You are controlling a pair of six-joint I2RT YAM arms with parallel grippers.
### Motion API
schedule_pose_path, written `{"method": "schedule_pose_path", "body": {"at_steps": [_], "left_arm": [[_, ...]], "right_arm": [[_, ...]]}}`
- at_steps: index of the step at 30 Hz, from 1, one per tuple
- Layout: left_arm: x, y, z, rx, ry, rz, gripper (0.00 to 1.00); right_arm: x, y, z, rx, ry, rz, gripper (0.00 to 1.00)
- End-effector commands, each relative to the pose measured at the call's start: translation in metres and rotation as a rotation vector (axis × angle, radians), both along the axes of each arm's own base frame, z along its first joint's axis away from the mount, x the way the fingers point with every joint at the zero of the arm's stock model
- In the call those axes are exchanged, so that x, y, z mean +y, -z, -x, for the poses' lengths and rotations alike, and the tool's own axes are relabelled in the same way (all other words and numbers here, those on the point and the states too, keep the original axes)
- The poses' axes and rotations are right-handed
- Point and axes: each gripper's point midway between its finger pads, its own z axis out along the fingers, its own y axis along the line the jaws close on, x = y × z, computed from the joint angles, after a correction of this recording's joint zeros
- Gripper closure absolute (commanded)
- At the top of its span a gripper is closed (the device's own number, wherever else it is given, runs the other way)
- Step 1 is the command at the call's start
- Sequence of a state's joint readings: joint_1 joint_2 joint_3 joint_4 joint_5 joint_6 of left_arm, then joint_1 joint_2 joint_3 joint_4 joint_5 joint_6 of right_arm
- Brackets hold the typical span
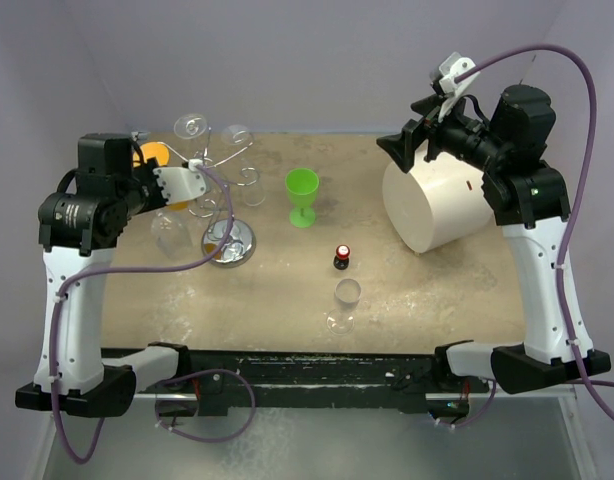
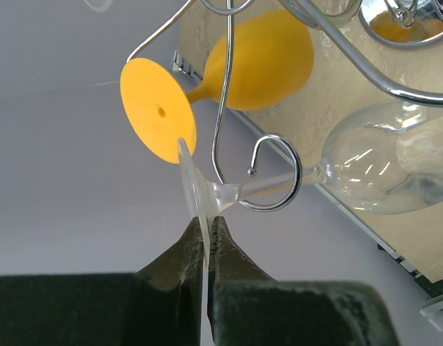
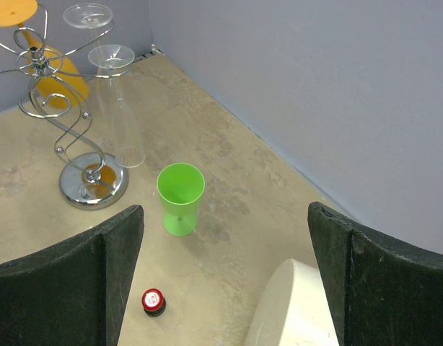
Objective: Place the wine glass upside down on the wine glass rack
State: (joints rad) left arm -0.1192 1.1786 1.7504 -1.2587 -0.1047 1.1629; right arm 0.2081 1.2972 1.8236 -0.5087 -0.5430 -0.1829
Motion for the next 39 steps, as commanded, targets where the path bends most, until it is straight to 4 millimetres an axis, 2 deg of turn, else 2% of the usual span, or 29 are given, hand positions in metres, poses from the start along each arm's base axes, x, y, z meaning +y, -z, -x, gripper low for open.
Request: {"method": "schedule_pose_path", "body": {"at_steps": [1, 7, 14, 25, 39], "left_arm": [[-0.004, -0.024, 0.005, -0.081, 0.015, 0.031, 1.0], [-0.005, -0.026, 0.007, -0.08, 0.026, 0.026, 1.0], [-0.018, -0.026, 0.005, -0.074, 0.099, 0.049, 1.0], [-0.027, -0.017, -0.009, -0.059, 0.152, 0.033, 1.0], [-0.027, 0.001, -0.013, -0.022, 0.159, 0.02, 0.97]], "right_arm": [[0.001, -0.014, 0.001, -0.055, -0.014, -0.019, 0.03], [-0.001, -0.014, 0.003, -0.056, -0.01, -0.019, 0.03], [-0.003, -0.015, 0.004, -0.062, -0.005, -0.019, 0.03], [-0.005, -0.015, 0.005, -0.065, 0.001, -0.02, 0.02], [-0.007, -0.012, 0.002, -0.06, 0.005, -0.018, 0.02]]}}
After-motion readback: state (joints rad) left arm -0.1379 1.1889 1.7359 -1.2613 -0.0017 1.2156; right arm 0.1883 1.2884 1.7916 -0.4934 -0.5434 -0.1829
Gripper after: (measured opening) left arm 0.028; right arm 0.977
